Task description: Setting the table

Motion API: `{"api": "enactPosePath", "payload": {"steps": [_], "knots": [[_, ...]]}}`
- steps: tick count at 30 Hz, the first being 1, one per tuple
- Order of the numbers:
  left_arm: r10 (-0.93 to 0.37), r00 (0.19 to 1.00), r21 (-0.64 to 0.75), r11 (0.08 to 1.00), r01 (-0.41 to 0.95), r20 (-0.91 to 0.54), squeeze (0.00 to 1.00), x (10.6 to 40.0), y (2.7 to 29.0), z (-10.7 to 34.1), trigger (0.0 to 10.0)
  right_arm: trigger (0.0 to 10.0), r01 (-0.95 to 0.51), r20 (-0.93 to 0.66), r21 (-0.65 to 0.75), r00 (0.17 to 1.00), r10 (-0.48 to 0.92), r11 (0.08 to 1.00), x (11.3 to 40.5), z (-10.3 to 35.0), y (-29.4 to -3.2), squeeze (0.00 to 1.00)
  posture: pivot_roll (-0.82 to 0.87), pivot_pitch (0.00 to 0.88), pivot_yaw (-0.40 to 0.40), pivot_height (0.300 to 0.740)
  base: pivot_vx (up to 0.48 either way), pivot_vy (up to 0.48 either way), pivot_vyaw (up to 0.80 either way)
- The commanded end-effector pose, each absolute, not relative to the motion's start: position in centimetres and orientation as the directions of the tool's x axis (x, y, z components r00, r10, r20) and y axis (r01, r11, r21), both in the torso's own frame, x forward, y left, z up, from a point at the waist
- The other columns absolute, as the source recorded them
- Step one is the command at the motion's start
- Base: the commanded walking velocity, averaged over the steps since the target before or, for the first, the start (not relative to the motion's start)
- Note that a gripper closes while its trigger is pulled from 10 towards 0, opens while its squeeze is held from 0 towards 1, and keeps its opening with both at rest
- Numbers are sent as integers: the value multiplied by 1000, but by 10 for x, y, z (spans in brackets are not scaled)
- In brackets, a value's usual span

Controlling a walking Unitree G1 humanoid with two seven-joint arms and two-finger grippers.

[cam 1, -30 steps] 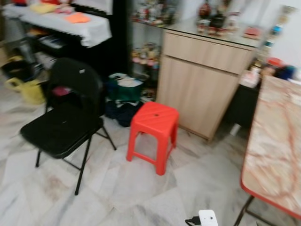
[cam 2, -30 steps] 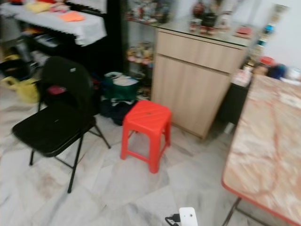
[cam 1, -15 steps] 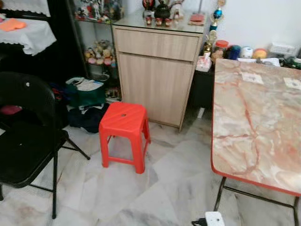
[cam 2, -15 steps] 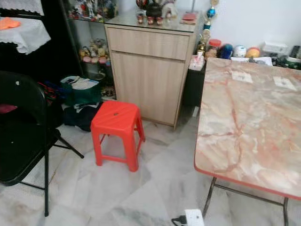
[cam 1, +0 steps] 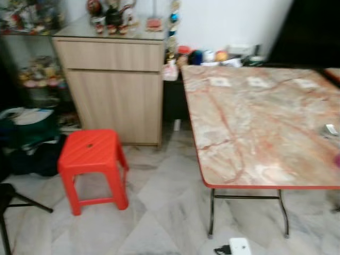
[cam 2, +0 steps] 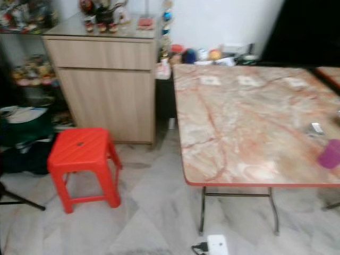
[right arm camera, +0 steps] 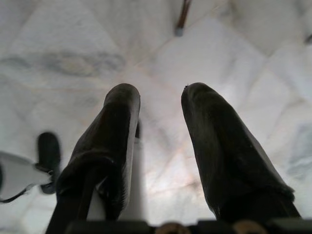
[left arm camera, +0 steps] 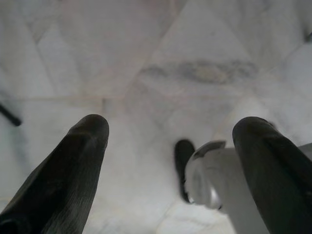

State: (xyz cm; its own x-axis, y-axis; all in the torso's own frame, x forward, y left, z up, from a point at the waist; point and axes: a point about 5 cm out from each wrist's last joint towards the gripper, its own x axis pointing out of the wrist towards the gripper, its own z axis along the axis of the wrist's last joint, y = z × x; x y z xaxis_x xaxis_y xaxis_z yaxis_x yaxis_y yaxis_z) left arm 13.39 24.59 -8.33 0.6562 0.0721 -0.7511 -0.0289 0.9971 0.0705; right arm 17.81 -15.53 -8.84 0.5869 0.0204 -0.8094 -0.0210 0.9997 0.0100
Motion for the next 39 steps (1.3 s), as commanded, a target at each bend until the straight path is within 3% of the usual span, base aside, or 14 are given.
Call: {"api": "enactPosePath", "payload": {"steps": [1, 16, 25, 31, 39], "knots": [[119, 487, 83, 992, -95, -865, 0, 147, 234, -91, 10000, 10000, 33, -851, 66, 524, 38, 997, 113, -108, -169, 0, 28, 0, 35, 740, 0, 0, 0], [142, 496, 118, 990, -80, -856, 0, 149, 245, -87, 10000, 10000, 43, -854, 65, 519, 34, 997, 113, -109, -170, 0, 36, 0, 21, 740, 0, 0, 0], [124, 505, 108, 992, -60, -854, 0, 155, 225, -90, 10000, 10000, 52, -849, 67, 528, 29, 996, 117, -107, -171, 0, 52, 0, 10, 740, 0, 0, -585], [153, 496, 130, 988, -81, -855, 0, 145, 249, -87, 10000, 10000, 52, -843, 67, 536, 28, 996, 119, -107, -172, 0, 55, 0, 3, 740, 0, -172, 0], [141, 499, 119, 990, -75, -855, 0, 144, 241, -90, 10000, 10000, 57, -847, 68, 532, 28, 996, 117, -107, -173, 0, 58, 0, 2, 740, 0, 0, 0]]}}
